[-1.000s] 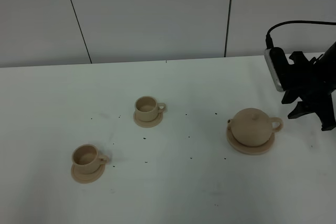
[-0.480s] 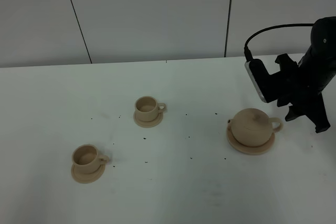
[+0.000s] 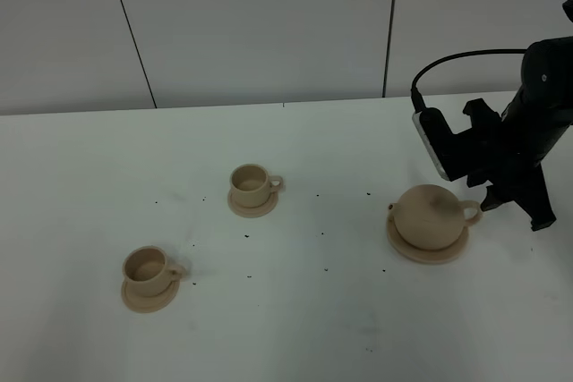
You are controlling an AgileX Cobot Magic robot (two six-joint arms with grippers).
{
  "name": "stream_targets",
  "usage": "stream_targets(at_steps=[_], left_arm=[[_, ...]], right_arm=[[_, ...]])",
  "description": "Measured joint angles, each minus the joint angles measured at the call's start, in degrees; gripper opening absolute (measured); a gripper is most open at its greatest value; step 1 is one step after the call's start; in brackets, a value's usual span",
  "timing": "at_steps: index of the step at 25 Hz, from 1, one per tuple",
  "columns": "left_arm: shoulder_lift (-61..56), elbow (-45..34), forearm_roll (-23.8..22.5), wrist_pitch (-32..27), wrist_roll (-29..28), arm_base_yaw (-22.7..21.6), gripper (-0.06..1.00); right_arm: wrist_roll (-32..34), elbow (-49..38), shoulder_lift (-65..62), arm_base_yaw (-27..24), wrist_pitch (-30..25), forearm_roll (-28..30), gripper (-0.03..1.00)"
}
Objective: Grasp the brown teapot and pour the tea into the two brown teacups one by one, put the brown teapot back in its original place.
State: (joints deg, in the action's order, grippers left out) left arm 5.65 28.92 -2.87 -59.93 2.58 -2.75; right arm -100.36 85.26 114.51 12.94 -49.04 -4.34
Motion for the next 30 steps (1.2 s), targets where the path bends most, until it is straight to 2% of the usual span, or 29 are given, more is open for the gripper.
stream_targets(at_steps=[30], left_arm=[[0.0,0.0,0.0,0.0,0.0,0.0,0.23]], right_arm=[[-2.8,0.0,3.5,0.0,3.7,-4.2,0.33]])
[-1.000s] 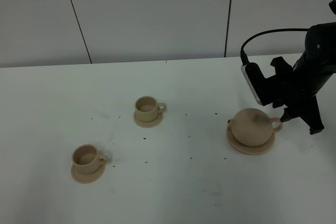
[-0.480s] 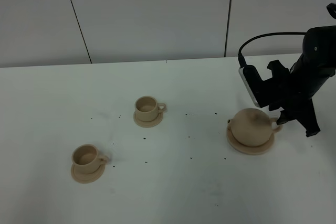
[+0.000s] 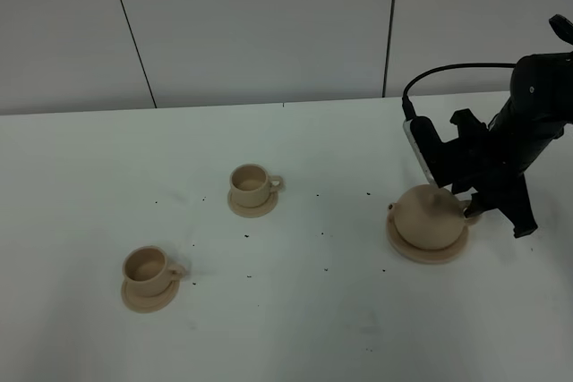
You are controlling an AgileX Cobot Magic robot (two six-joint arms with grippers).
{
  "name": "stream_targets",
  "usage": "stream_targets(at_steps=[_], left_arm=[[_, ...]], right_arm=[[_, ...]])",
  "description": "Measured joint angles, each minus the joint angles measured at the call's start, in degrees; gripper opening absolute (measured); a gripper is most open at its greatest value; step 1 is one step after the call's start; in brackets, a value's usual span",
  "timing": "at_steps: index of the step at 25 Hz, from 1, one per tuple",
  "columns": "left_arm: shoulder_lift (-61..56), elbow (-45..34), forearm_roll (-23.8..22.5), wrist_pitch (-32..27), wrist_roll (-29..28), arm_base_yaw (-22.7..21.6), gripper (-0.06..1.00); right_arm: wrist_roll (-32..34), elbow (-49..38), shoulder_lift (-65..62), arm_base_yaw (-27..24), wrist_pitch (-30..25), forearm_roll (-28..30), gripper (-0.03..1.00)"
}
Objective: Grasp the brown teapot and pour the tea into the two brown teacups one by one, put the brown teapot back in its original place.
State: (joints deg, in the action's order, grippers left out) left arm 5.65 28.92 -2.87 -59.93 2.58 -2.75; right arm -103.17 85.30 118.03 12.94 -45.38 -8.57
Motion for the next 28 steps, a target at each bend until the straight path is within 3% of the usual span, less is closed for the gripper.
stream_targets(at_steps=[28], left_arm=[[0.0,0.0,0.0,0.0,0.0,0.0,0.23]], right_arm=[[-0.1,0.0,1.5,-1.1,0.6,-0.6,0.33]])
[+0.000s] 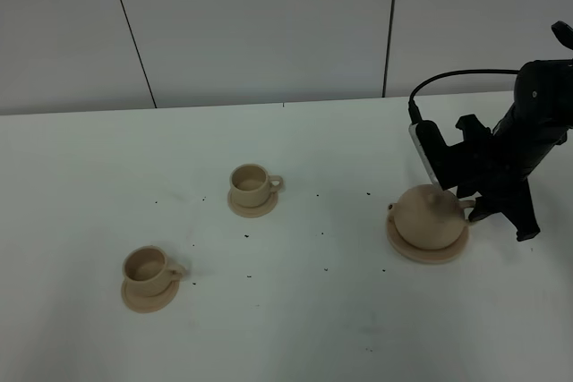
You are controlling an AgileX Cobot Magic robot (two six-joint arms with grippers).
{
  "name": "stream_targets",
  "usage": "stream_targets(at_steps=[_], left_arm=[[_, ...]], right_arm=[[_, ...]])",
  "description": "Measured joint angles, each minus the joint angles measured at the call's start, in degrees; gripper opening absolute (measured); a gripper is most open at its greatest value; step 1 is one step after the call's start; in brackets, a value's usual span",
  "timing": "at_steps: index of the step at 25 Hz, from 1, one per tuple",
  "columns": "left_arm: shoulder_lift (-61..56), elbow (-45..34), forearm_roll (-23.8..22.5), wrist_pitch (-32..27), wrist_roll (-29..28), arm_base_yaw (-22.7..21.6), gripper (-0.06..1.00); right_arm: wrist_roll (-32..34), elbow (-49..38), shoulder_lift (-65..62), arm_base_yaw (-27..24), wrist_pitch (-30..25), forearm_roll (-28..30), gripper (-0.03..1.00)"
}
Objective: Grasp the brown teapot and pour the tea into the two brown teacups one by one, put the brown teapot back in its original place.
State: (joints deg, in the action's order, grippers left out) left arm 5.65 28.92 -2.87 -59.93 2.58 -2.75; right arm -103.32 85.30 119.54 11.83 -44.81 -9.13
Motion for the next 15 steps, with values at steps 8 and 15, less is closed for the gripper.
stream_targets(at_steps=[8,15], left_arm=[[0.0,0.0,0.0,0.0,0.0,0.0,0.23],[0.0,0.0,0.0,0.0,0.0,0.0,0.23]], right_arm=[[0.0,0.0,0.0,0.0,0.0,-0.2,0.3],[0.0,0.0,0.0,-0.1,-0.1,-0.4,0.29]])
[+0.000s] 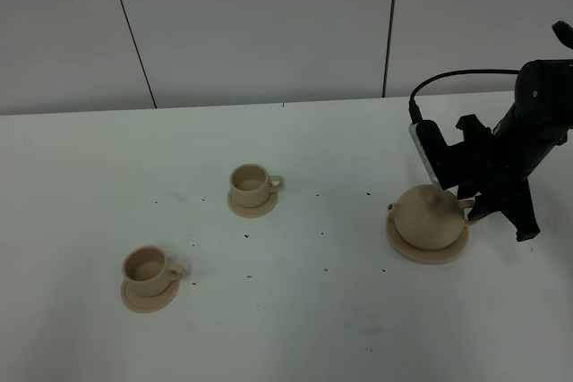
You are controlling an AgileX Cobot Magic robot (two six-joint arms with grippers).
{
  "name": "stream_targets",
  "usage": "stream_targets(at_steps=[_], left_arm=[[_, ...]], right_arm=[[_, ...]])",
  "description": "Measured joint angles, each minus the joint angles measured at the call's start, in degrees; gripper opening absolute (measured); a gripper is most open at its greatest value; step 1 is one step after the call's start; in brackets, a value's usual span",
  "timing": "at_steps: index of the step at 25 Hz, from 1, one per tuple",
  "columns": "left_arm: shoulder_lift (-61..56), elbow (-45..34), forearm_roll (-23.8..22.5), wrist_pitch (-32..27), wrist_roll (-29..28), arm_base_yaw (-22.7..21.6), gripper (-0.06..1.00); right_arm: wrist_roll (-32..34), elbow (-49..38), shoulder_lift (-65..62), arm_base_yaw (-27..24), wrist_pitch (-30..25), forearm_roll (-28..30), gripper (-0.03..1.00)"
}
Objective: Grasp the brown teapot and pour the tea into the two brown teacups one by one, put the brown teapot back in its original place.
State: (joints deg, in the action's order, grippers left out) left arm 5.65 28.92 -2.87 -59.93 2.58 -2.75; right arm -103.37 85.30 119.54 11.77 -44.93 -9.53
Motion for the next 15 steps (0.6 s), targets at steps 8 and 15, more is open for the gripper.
stream_targets(at_steps=[8,15], left_arm=[[0.0,0.0,0.0,0.0,0.0,0.0,0.23],[0.0,0.0,0.0,0.0,0.0,0.0,0.23]], right_arm=[[0.0,0.0,0.0,0.0,-0.6,-0.5,0.24],[0.0,0.0,0.0,0.0,-1.1,-0.7,0.23]])
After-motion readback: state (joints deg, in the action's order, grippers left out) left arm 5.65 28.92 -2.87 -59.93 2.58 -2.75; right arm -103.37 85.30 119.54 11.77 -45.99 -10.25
